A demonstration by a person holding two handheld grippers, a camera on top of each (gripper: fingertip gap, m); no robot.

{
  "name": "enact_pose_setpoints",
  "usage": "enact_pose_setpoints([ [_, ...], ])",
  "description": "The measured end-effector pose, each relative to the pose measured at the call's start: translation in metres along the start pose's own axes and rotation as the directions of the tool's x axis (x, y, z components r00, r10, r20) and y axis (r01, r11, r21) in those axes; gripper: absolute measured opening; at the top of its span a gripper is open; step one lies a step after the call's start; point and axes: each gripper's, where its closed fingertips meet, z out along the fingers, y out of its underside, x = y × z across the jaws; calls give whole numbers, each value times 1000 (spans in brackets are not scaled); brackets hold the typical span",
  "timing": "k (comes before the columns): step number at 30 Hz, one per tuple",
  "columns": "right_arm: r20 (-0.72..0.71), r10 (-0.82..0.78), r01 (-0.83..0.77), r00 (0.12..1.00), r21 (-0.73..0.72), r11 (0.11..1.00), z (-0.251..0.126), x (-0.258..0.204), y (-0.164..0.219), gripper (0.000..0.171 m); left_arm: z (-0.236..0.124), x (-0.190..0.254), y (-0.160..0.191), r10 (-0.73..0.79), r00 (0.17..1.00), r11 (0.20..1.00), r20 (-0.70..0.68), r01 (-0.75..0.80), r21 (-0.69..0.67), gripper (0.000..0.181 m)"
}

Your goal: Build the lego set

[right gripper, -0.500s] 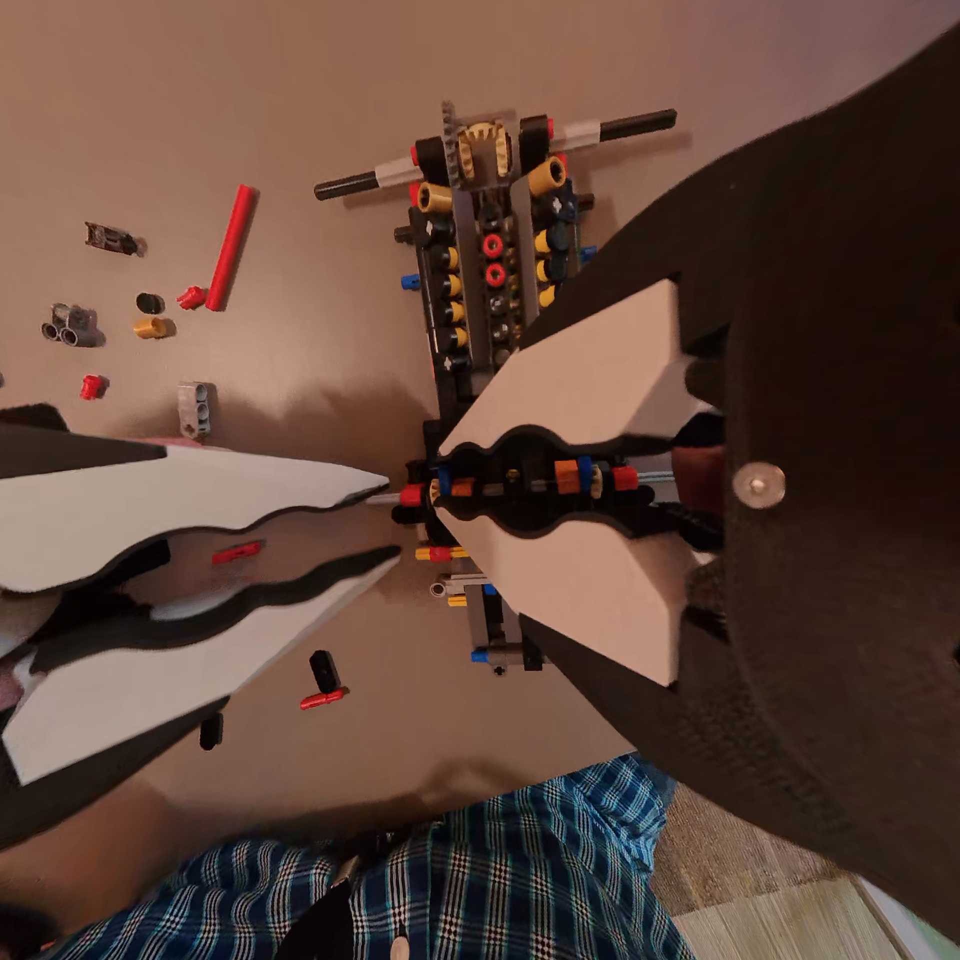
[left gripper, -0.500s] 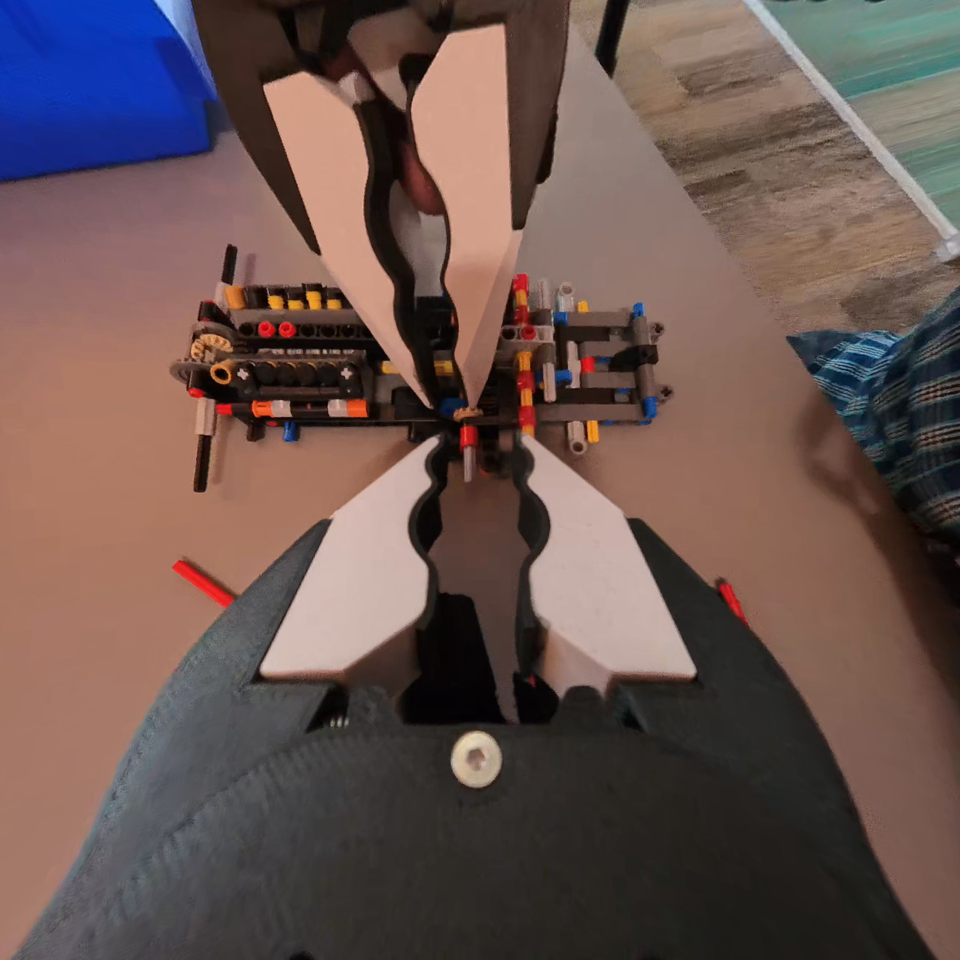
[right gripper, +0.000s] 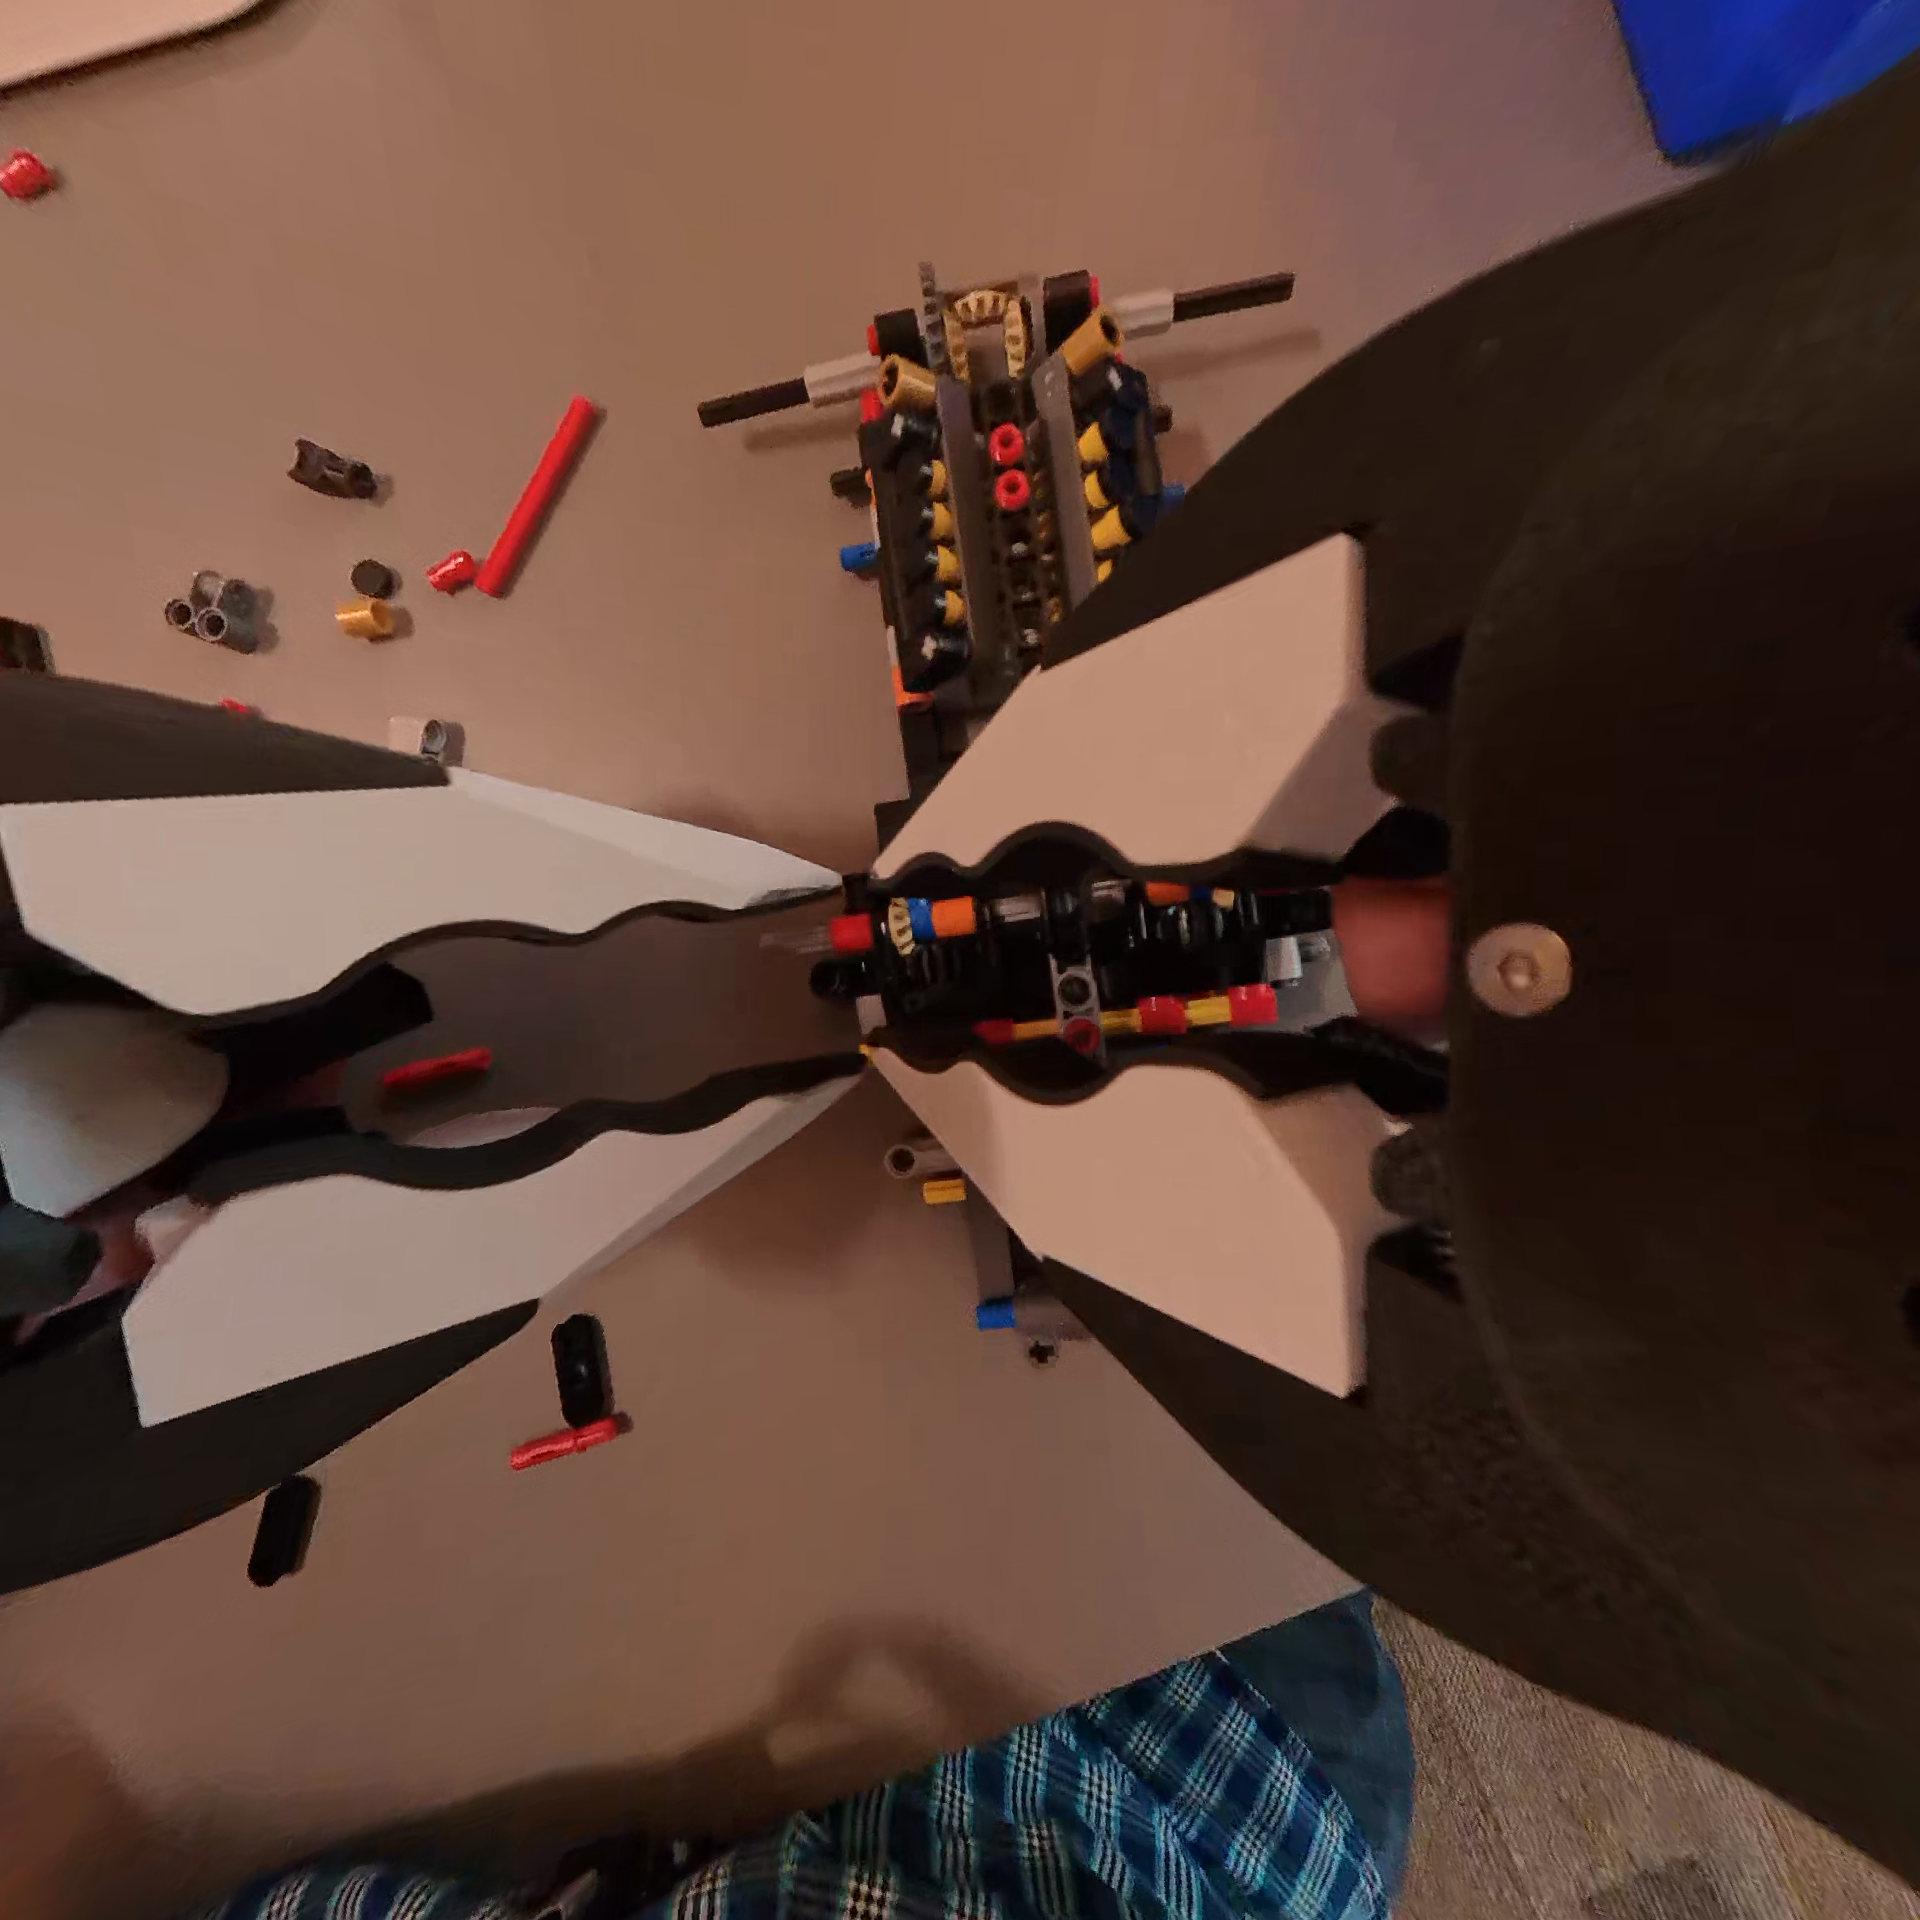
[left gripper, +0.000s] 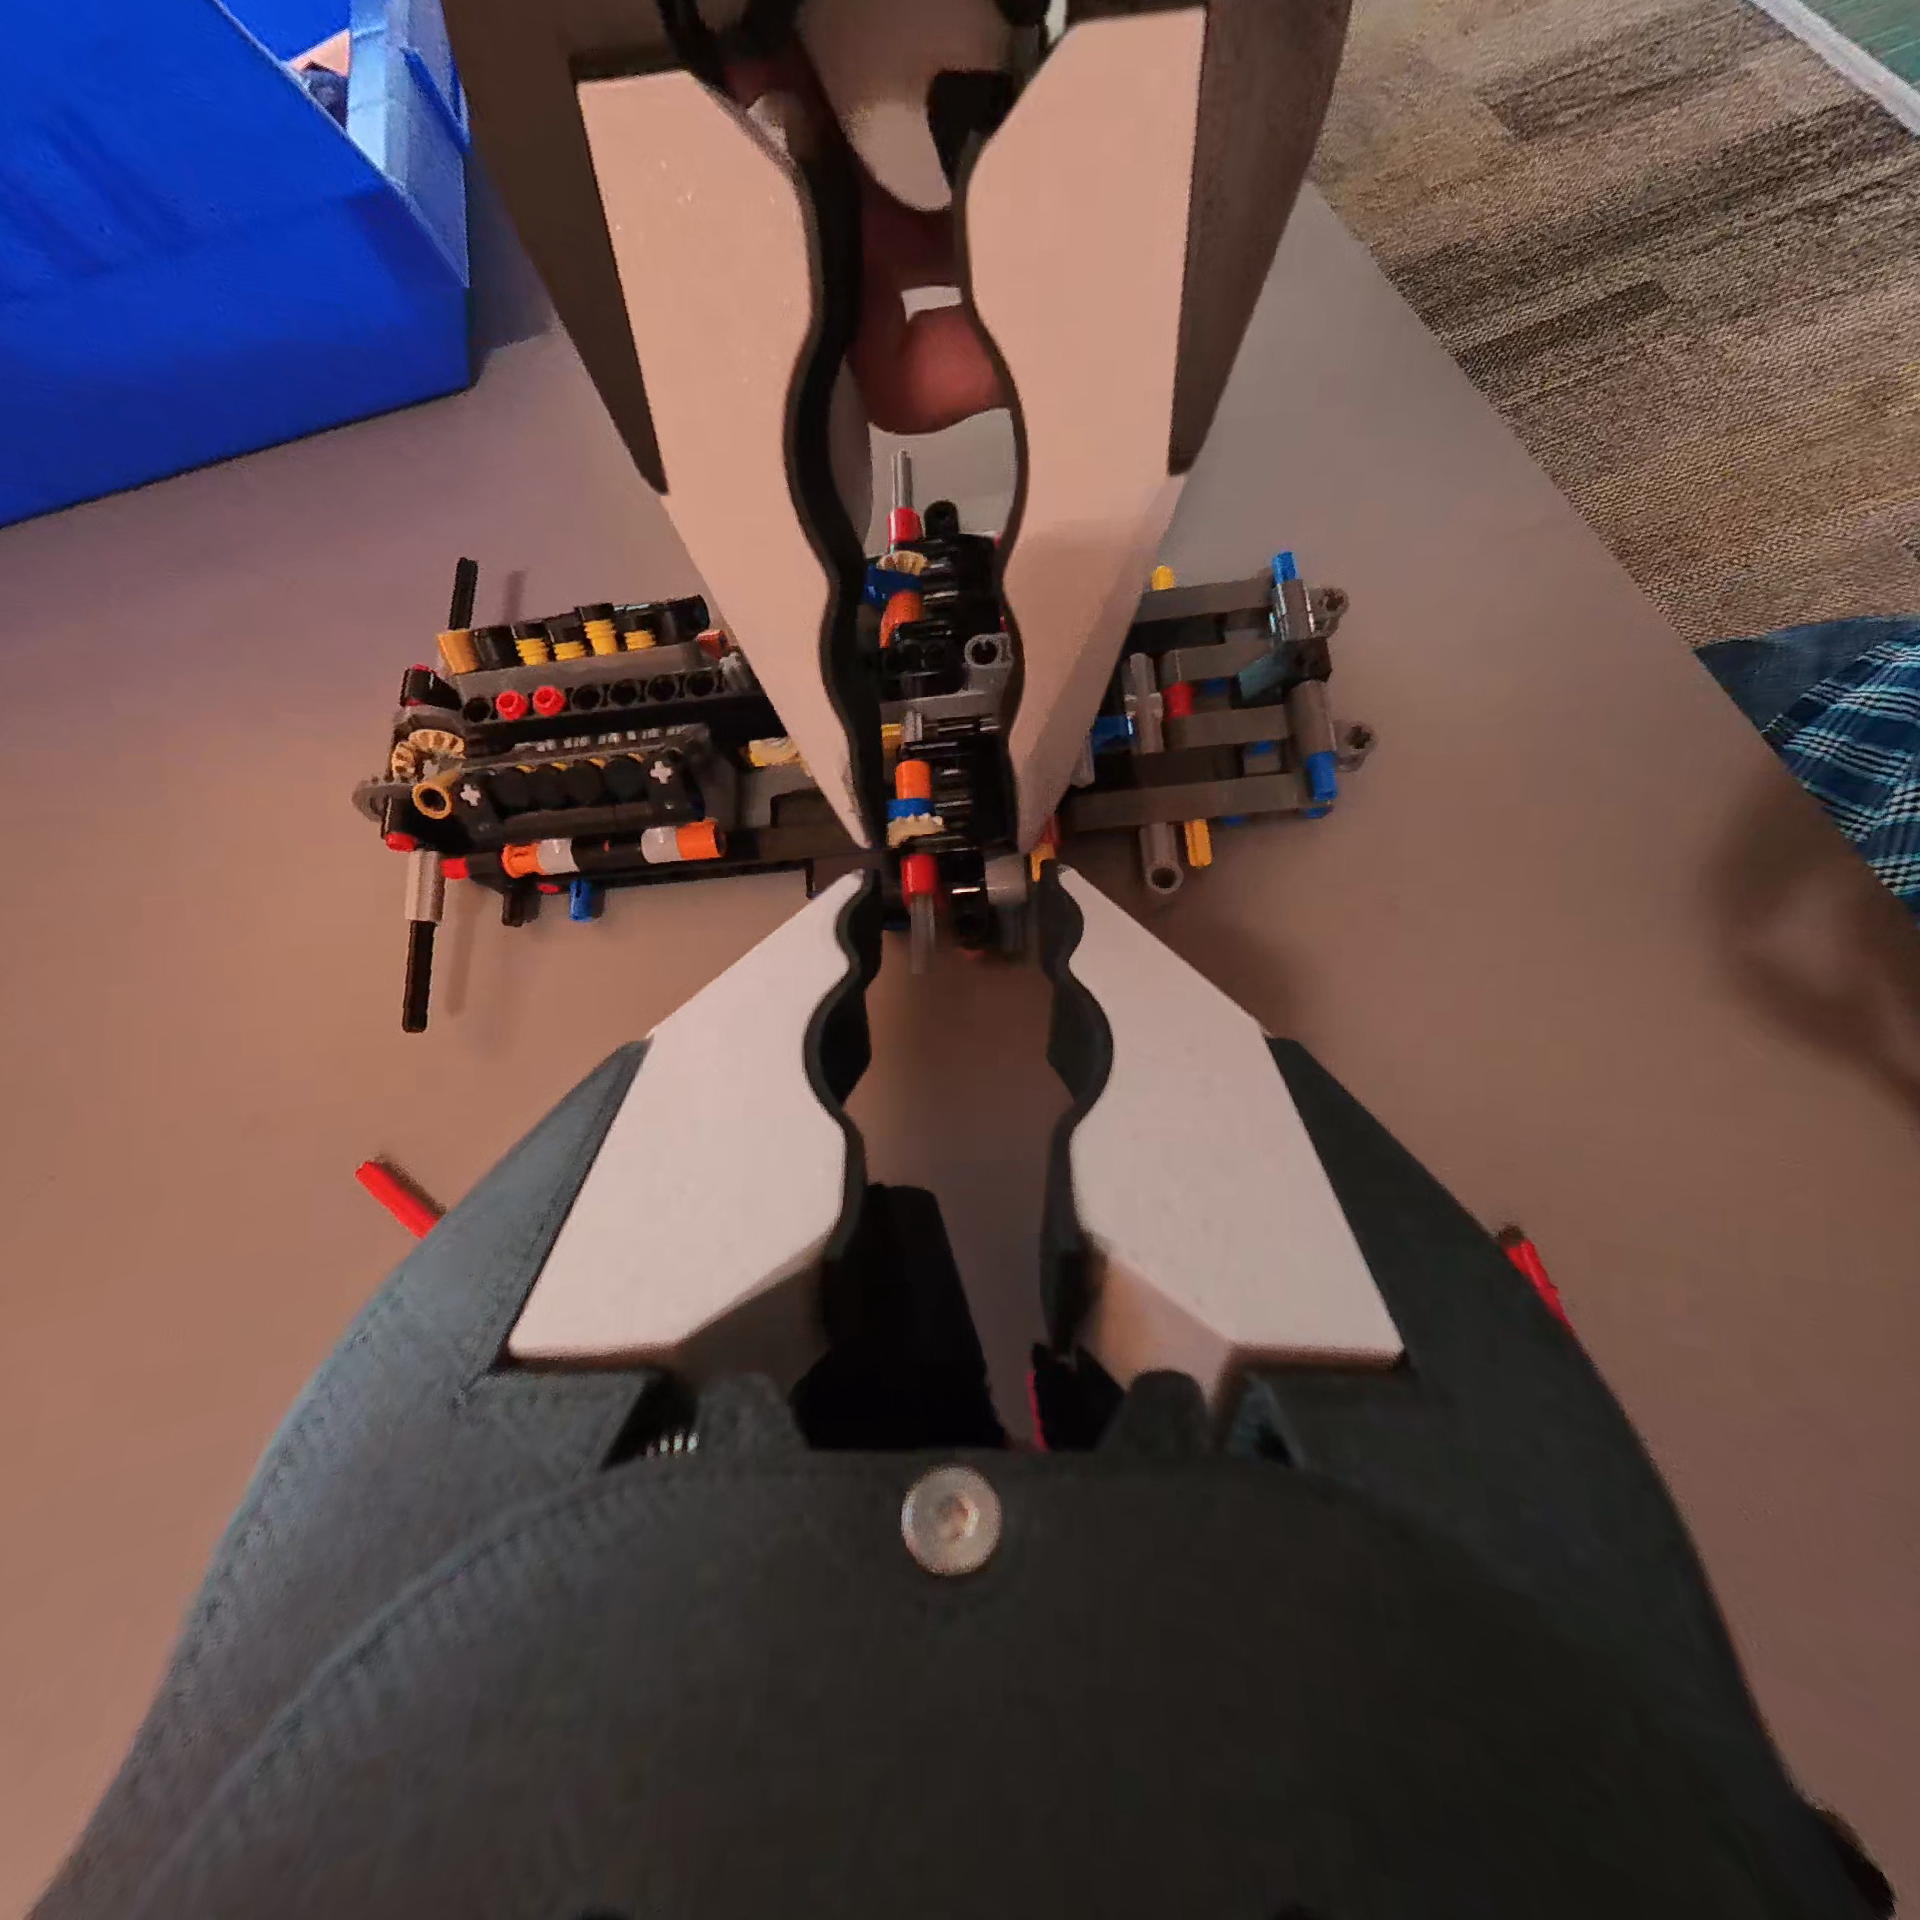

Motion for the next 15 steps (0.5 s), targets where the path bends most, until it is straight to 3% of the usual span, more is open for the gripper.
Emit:
enact_pose_setpoints([
  [3,-40,-32,31,999,-15,999,0,2,3,4,2,0,4,21,1000,1000,12,-21,-19,24],
  [6,-55,-27,26,998,-13,1000,-1,1,3,3,5,3,8,19,1000,1000,8,-19,-24,23],
  [9,-59,-30,29,998,-20,999,-7,-3,4,20,3,2,4,14,1000,1000,13,-14,2,24],
  [15,-24,-68,66,997,-68,995,-11,-4,13,24,6,5,-6,28,1000,999,6,-28,18,27],
])
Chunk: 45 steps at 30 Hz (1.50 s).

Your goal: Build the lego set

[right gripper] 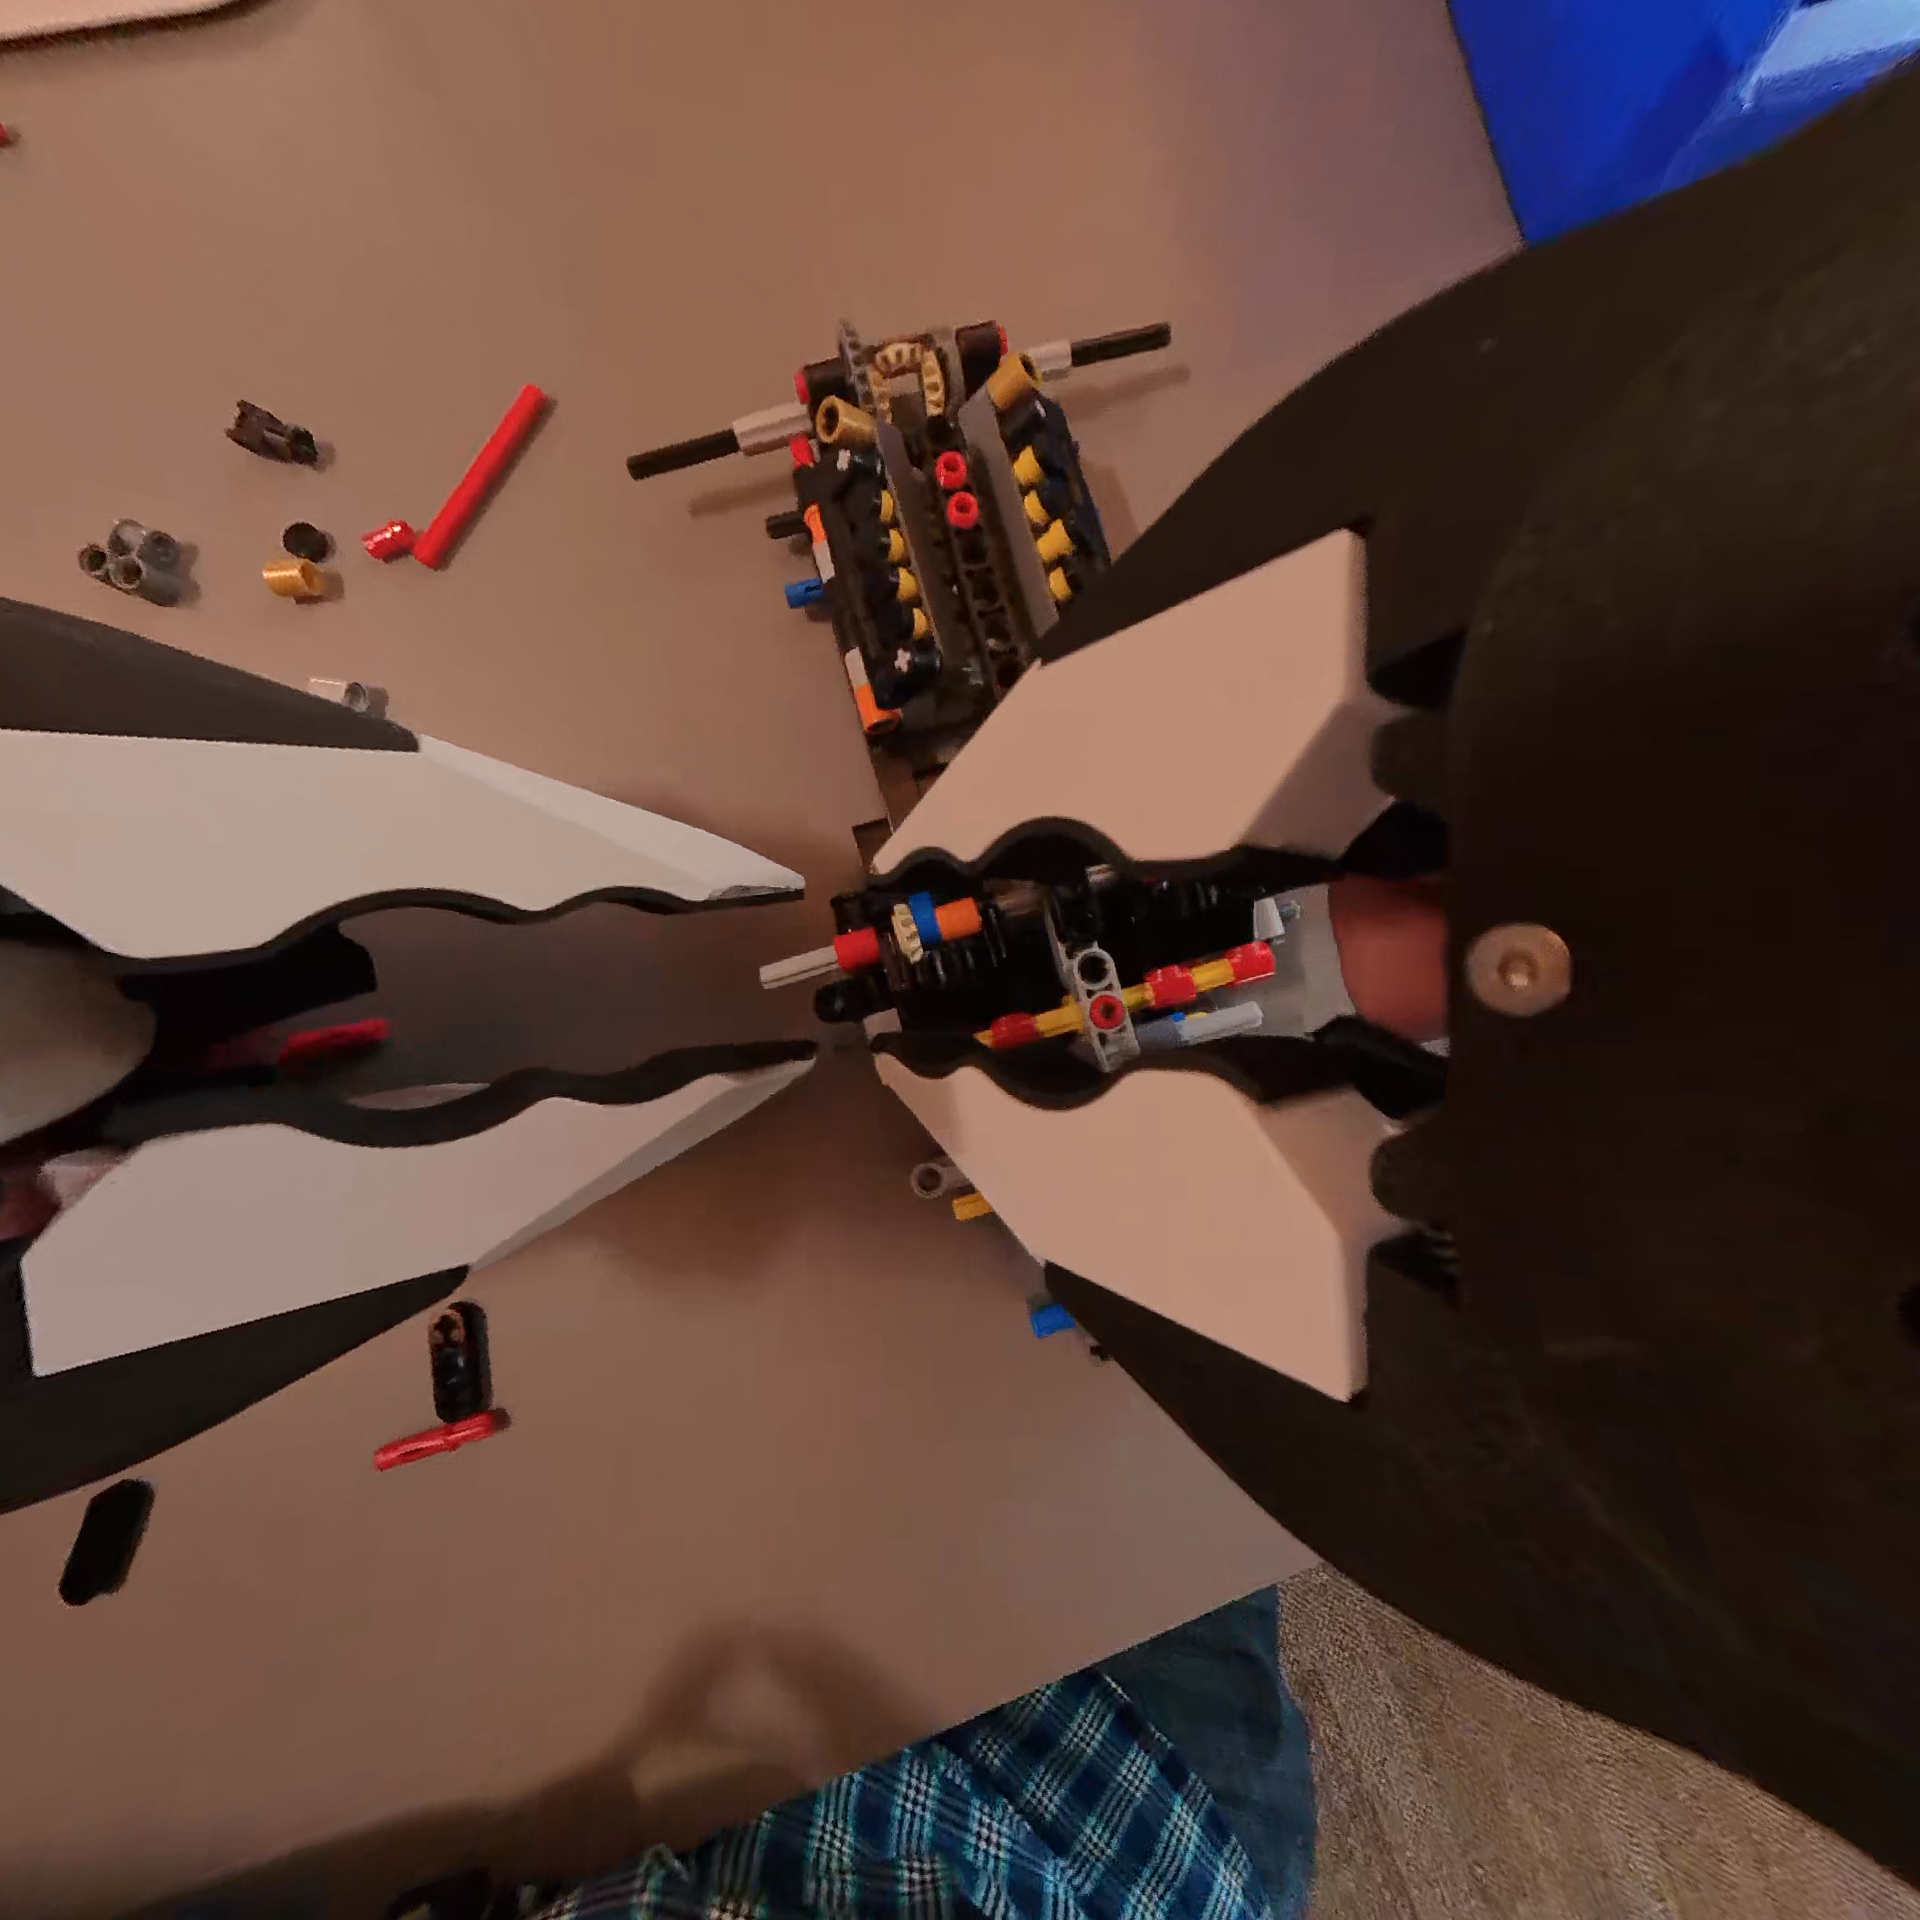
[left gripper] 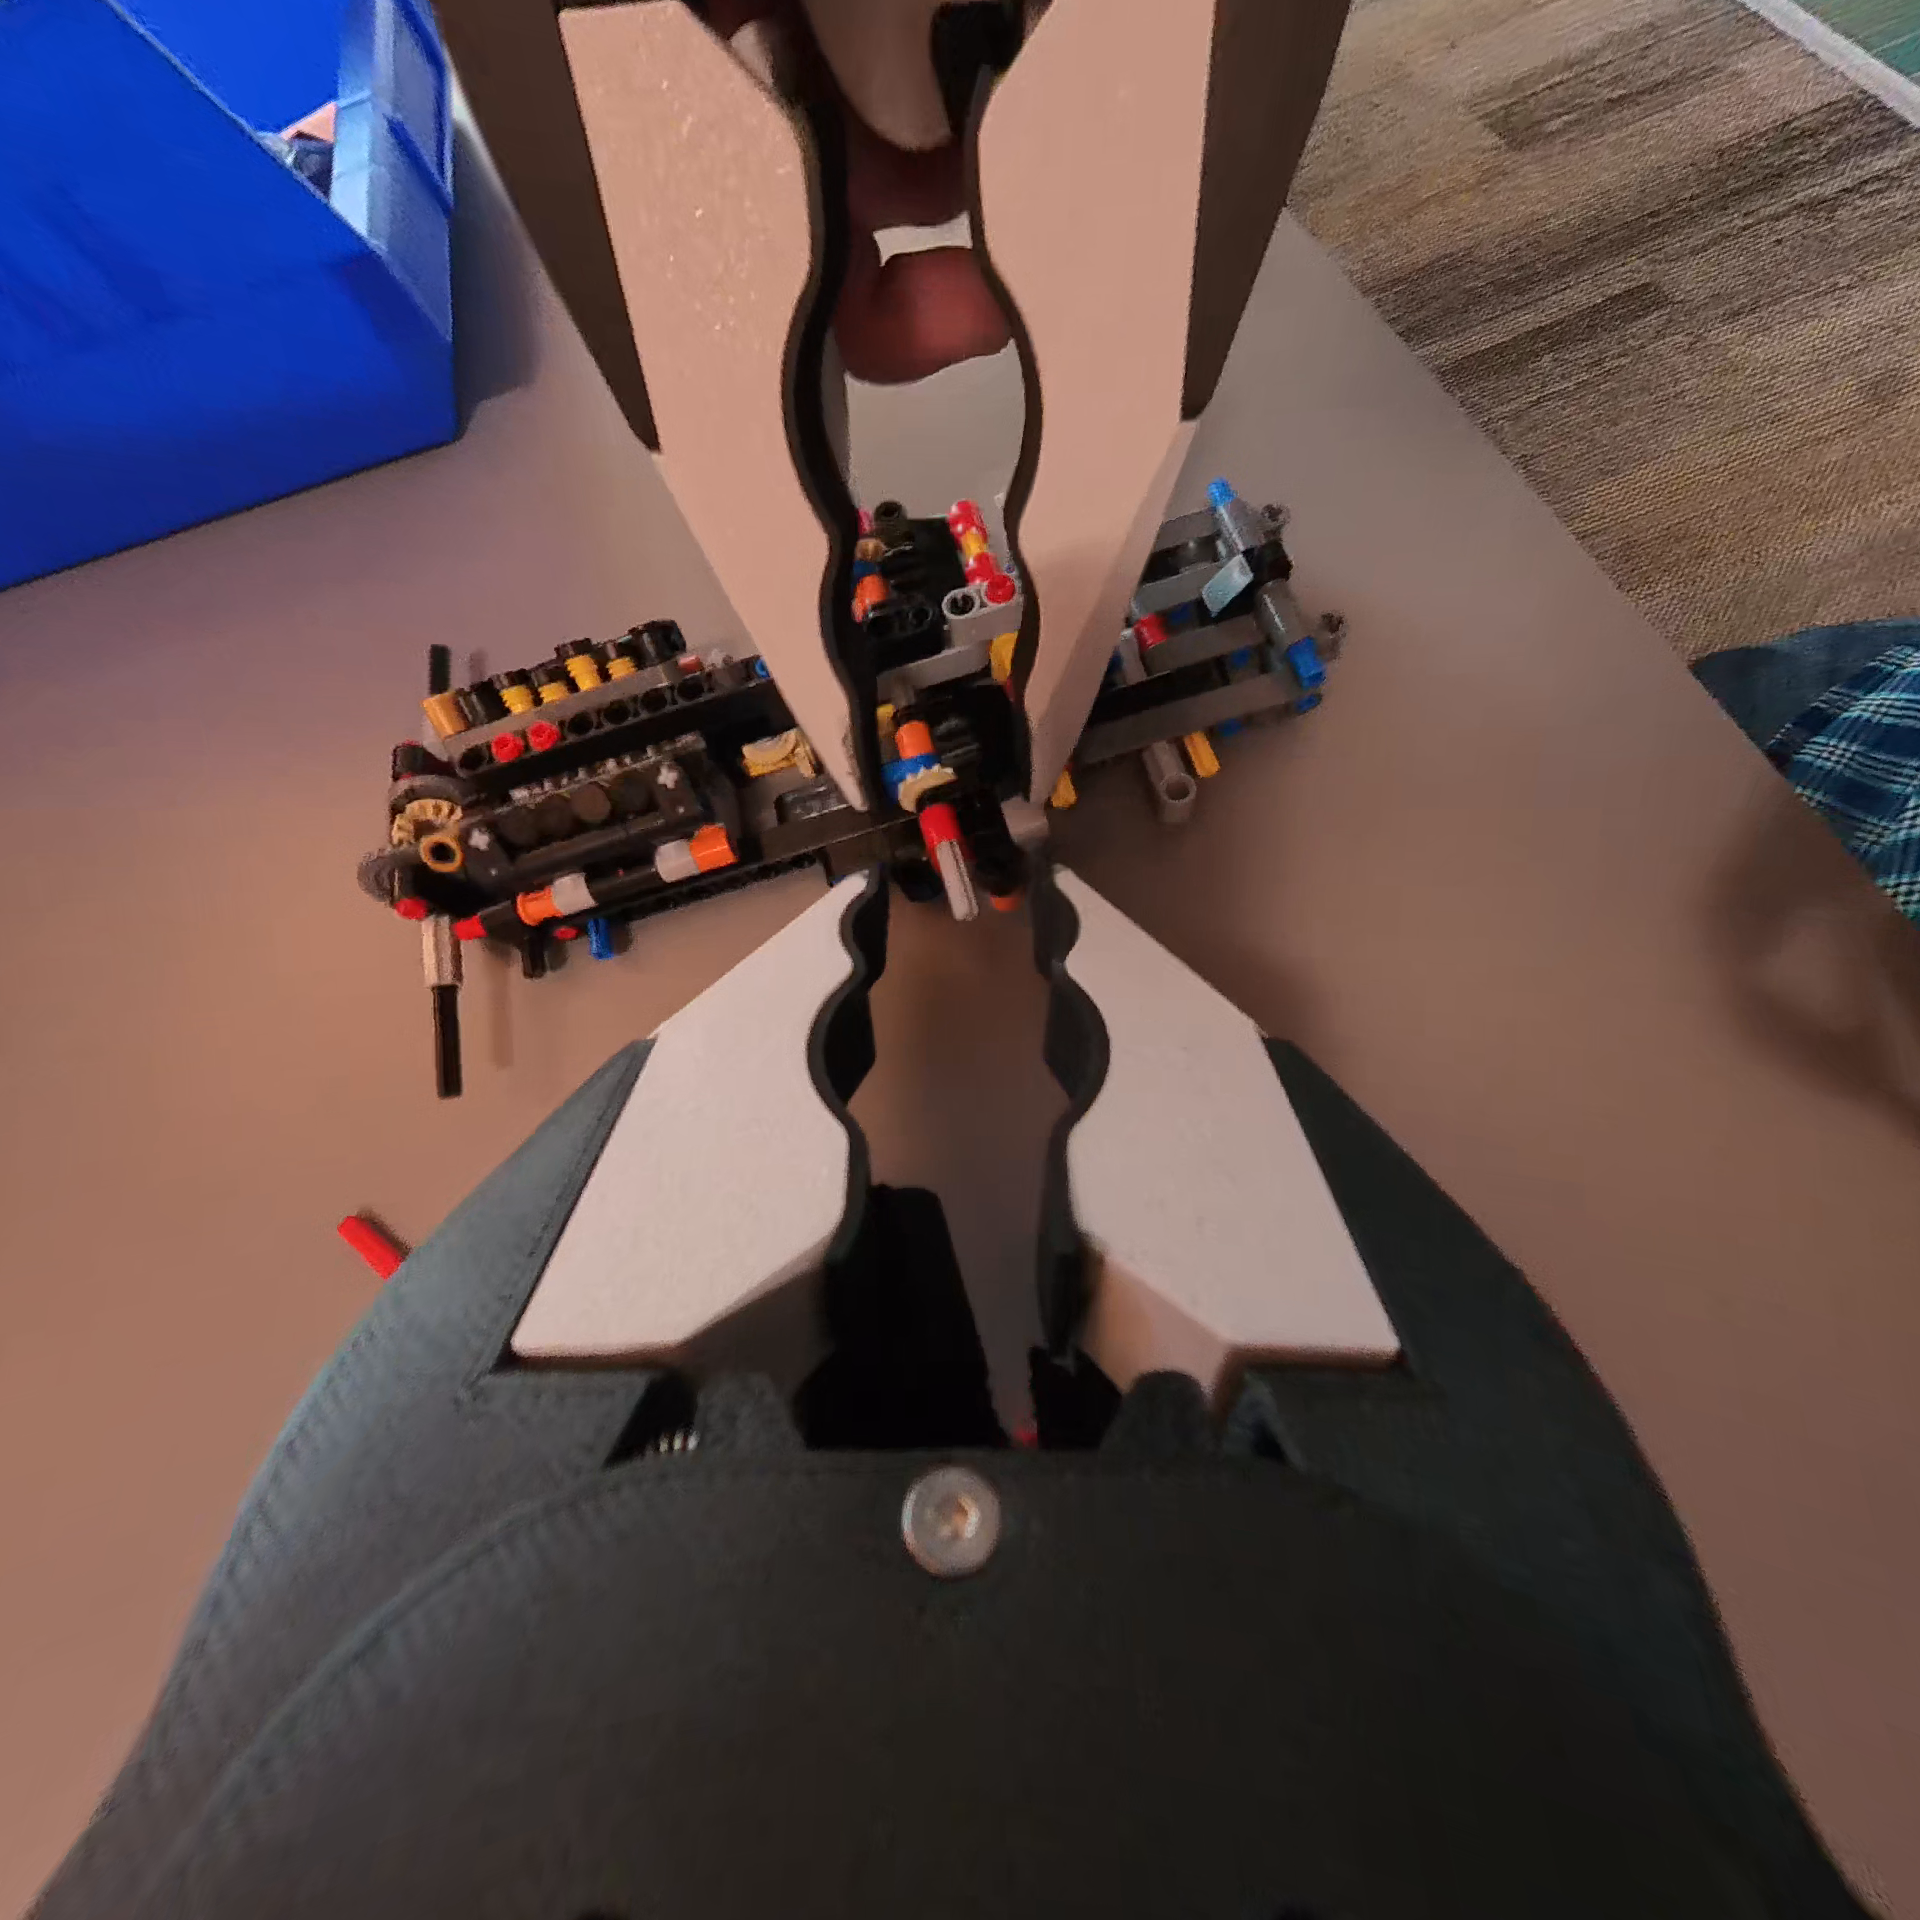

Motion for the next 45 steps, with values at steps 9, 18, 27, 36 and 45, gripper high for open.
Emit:
enact_pose_setpoints([
  [9,46,4,-5,999,27,1000,-14,-3,3,34,16,4,-3,-46,999,998,26,46,-35,55],
  [18,-16,-109,109,994,16,994,-4,-6,8,28,22,0,5,-15,997,994,77,23,-109,33],
  [27,-74,-173,173,982,-9,985,-4,-7,9,24,23,-1,5,-9,997,994,71,16,-108,33],
  [36,-87,-167,167,982,-11,986,-4,-7,10,24,24,-1,4,-3,998,994,67,10,-108,33],
  [45,-81,-163,163,983,-1,987,-3,-7,10,23,24,-2,4,-1,998,994,66,8,-110,33],
])
